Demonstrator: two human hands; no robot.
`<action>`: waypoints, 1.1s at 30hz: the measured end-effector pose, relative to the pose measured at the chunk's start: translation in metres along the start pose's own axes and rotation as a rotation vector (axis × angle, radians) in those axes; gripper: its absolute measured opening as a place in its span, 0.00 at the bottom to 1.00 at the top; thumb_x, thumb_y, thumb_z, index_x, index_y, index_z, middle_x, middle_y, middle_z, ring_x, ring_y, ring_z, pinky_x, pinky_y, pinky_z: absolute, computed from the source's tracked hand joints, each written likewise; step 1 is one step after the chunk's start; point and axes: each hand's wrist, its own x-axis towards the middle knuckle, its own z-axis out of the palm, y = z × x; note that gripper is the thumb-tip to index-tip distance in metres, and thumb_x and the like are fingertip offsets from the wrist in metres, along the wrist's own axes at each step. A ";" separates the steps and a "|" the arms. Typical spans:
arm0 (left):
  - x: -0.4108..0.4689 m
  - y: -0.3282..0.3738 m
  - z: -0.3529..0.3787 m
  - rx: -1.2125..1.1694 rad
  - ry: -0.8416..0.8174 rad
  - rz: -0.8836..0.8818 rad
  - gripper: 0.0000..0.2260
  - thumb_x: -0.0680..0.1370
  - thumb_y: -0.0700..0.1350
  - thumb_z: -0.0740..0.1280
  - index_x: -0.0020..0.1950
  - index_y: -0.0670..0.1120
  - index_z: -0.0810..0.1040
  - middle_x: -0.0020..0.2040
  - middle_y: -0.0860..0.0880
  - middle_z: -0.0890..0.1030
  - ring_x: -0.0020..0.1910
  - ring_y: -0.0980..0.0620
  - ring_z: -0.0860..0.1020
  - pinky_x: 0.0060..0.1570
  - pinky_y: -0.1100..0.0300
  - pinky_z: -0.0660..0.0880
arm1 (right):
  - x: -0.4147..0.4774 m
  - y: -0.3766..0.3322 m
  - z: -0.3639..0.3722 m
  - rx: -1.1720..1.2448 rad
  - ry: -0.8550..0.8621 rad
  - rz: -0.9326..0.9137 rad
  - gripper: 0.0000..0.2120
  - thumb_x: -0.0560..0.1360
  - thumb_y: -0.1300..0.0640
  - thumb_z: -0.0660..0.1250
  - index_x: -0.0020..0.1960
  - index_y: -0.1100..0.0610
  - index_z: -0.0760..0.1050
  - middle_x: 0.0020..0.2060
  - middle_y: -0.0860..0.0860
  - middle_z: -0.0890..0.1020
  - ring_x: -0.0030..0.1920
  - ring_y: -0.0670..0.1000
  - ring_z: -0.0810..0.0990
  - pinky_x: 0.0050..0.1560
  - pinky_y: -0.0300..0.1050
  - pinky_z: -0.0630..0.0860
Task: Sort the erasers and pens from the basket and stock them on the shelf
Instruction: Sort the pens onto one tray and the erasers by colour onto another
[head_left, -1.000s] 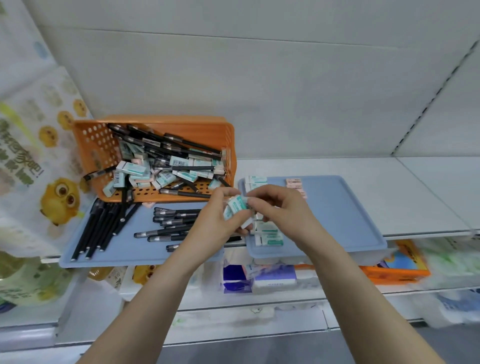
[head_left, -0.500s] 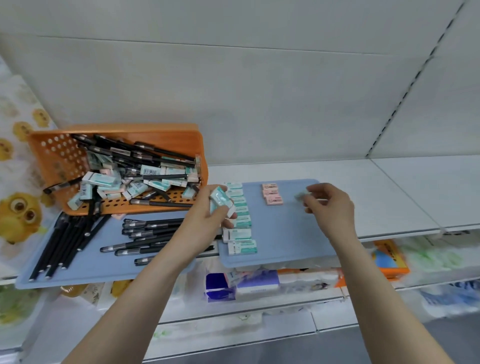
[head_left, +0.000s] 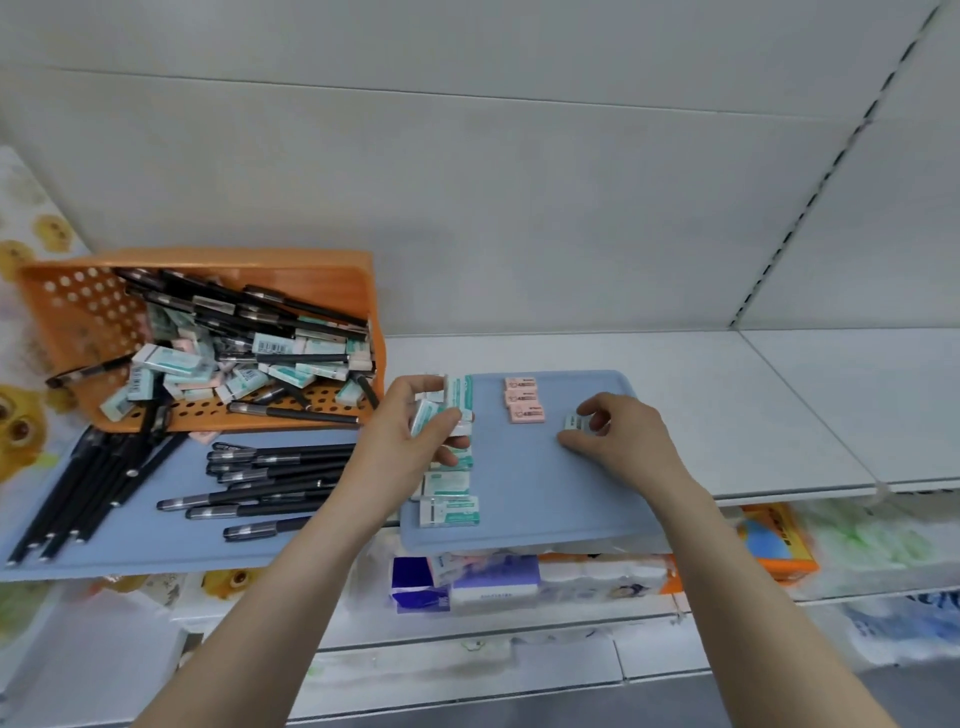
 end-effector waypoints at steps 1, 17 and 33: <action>0.000 0.000 0.002 0.001 -0.001 0.000 0.11 0.80 0.42 0.65 0.61 0.49 0.70 0.58 0.46 0.79 0.39 0.53 0.84 0.38 0.62 0.79 | 0.004 0.002 -0.001 -0.007 0.007 -0.013 0.19 0.70 0.48 0.75 0.58 0.53 0.78 0.44 0.47 0.79 0.47 0.49 0.77 0.49 0.42 0.72; 0.024 0.011 0.035 0.066 -0.007 -0.003 0.05 0.81 0.41 0.63 0.56 0.46 0.73 0.52 0.53 0.82 0.39 0.56 0.83 0.36 0.67 0.77 | 0.060 0.008 -0.012 -0.244 -0.066 -0.160 0.16 0.75 0.53 0.69 0.61 0.57 0.77 0.51 0.54 0.76 0.50 0.54 0.76 0.47 0.42 0.67; 0.016 0.013 0.003 0.292 0.015 0.057 0.15 0.78 0.37 0.60 0.60 0.54 0.70 0.52 0.58 0.80 0.36 0.56 0.77 0.34 0.57 0.73 | 0.002 -0.057 -0.011 0.770 -0.268 -0.139 0.09 0.75 0.65 0.70 0.54 0.57 0.80 0.37 0.54 0.79 0.36 0.49 0.83 0.37 0.38 0.77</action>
